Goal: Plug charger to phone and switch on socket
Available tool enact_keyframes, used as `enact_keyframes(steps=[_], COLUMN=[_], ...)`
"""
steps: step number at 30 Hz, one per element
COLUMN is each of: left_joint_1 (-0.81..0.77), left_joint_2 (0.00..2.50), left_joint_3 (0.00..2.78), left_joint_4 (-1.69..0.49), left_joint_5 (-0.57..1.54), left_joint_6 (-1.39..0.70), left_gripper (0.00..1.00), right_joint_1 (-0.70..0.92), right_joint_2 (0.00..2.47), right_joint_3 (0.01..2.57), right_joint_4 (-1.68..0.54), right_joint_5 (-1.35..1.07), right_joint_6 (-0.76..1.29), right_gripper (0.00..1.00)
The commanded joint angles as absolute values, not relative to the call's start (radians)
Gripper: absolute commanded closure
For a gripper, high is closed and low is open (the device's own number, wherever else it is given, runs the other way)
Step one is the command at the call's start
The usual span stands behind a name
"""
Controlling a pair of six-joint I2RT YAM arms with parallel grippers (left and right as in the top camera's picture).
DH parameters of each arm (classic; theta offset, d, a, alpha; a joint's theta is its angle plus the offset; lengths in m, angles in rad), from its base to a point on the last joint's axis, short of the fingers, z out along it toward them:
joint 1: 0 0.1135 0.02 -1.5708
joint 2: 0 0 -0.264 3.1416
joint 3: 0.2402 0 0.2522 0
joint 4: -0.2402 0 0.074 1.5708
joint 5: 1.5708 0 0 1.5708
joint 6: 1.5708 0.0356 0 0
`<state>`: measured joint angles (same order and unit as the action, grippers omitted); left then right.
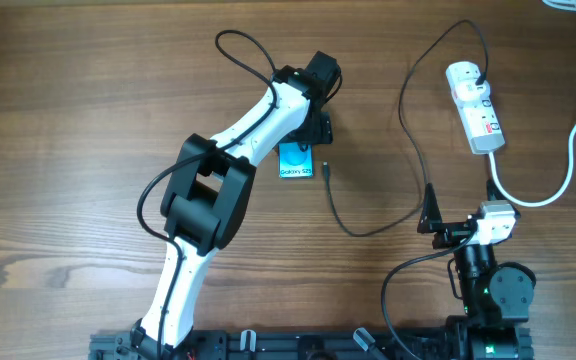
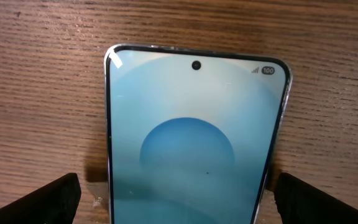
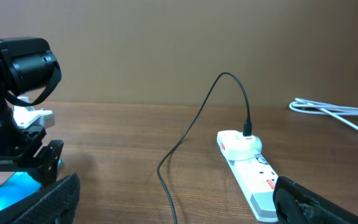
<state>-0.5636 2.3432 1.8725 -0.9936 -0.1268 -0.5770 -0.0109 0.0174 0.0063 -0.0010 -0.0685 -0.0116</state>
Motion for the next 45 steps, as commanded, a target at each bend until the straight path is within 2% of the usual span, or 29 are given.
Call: enact_keyframes(steps=[1,15,29,36,45], left_joint_1=[-0.561,-0.561,-0.561,-0.561,-0.561], left_joint_2=[2.357,2.357,2.357,2.357,2.357], left_joint_3=[1.809,1.75,1.75,1.75,1.75], left_joint_4=[-0.967,-0.971,-0.965,-0.966,-0.973], left_joint_5=[-0.1,-0.042,-0.042,-0.042,-0.042], left_joint_6=[-0.556,-0.451,-0.457,-0.479,-0.479], left_gripper=[0.0,0.0,0.0,0.11,0.16], right_joint_1=[-0.007,-0.007,-0.007,-0.007,-0.007], right_joint_2=[0.011,0.011,0.011,0.011,0.011], right_joint_3=[0.005,0.005,0.005,0.005,0.005], right_joint_4=[0.001,0.001,0.001,0.001,0.001], right_joint_5=[-0.053,-0.053,-0.053,-0.052,-0.052], right_joint_6=[0.002,0.003,0.002,0.002,0.003], right_gripper=[0.0,0.0,0.0,0.0,0.0])
